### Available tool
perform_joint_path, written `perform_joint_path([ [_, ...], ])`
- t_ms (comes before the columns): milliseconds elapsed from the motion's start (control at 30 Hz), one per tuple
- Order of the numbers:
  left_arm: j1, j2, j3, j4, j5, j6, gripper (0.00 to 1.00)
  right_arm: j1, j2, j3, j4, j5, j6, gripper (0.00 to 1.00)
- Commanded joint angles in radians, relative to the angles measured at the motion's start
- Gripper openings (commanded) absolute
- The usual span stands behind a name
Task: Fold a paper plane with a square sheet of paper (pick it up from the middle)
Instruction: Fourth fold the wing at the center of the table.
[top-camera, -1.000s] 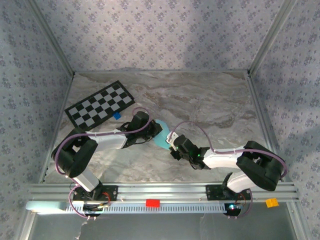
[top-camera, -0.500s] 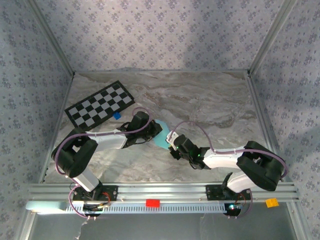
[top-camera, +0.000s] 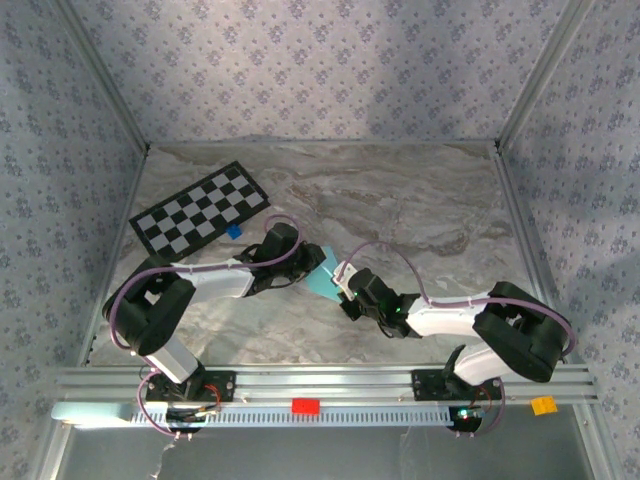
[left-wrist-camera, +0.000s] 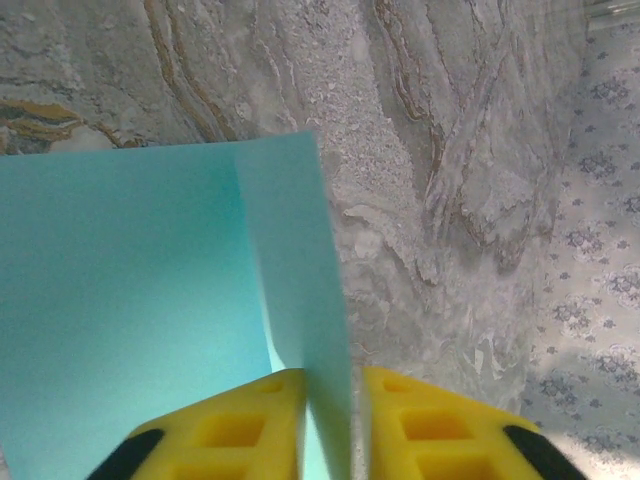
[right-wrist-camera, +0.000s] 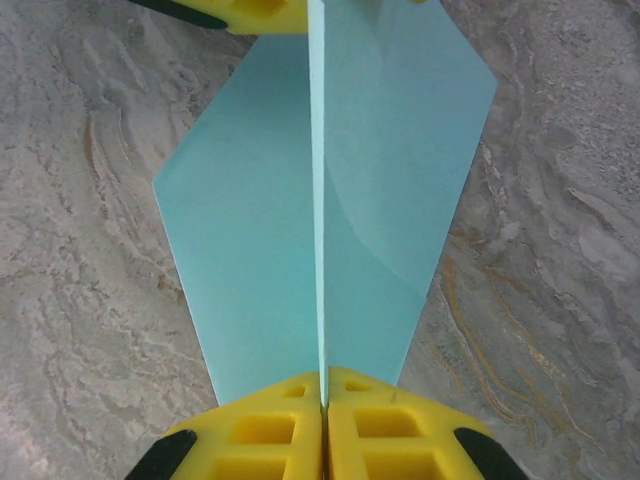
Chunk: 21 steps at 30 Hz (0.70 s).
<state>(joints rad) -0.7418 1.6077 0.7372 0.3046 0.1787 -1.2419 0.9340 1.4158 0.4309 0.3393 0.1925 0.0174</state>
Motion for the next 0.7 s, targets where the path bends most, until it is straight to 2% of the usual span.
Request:
perform_joint_path([
  [0, 0.003, -0.056, -0.007, -0.038, -0.039, -0.005, 0.28, -0.012, 0.019, 0.012, -0.013, -0.056, 0.038, 0.09],
  [133, 0.003, -0.088, -0.02, -0.073, -0.071, -0.004, 0.38, -0.031, 0.039, 0.022, -0.012, -0.098, 0.07, 0.09],
  [367, 0.004, -0.128, -0.036, -0.123, -0.104, -0.004, 0.42, -0.053, 0.052, 0.028, -0.011, -0.137, 0.112, 0.12],
  [667, 0.005, -0.132, -0.035, -0.134, -0.107, -0.004, 0.41, -0.104, 0.062, 0.015, 0.012, -0.233, 0.178, 0.11],
])
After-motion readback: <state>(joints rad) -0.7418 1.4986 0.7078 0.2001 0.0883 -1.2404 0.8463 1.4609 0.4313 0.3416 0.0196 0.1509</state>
